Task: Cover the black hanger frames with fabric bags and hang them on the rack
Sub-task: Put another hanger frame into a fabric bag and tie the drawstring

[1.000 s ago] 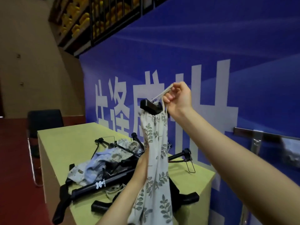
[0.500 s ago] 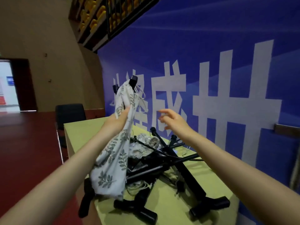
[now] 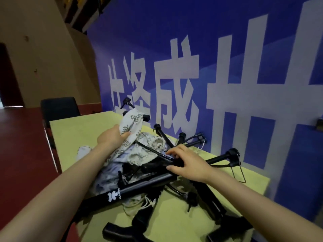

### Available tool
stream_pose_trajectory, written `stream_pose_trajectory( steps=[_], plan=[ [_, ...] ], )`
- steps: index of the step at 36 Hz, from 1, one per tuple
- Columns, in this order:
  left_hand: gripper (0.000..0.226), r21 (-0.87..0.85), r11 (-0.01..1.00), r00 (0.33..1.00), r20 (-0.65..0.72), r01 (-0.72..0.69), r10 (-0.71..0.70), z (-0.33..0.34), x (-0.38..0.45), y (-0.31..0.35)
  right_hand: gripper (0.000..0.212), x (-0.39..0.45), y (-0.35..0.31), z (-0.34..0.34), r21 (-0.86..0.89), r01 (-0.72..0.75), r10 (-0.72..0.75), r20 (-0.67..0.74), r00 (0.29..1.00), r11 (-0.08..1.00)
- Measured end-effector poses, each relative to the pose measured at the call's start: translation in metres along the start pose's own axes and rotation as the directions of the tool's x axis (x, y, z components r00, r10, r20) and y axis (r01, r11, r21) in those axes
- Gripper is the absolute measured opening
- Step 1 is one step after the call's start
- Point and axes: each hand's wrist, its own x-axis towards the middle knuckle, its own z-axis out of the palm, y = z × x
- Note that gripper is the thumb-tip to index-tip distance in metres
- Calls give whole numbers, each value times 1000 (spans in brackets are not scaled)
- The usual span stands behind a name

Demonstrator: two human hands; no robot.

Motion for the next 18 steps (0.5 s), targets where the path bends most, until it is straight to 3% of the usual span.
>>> stream_pose_trajectory(
  steps=[10,14,18],
  plan=[
    [59,44,995,982,171,-92,83,47,41,-23,58,-4,19,3,-105,28,-31,-28,999,994],
    [71,-88,995,989,134,-53,65,43,37,-27,62,-9,21,2,-119,33,-37,-29,999,992],
    [63,-219,972,990,93,-81,103,36,27,-29,65,-8,20,-2,-173,35,-35,1,999,984]
  ],
)
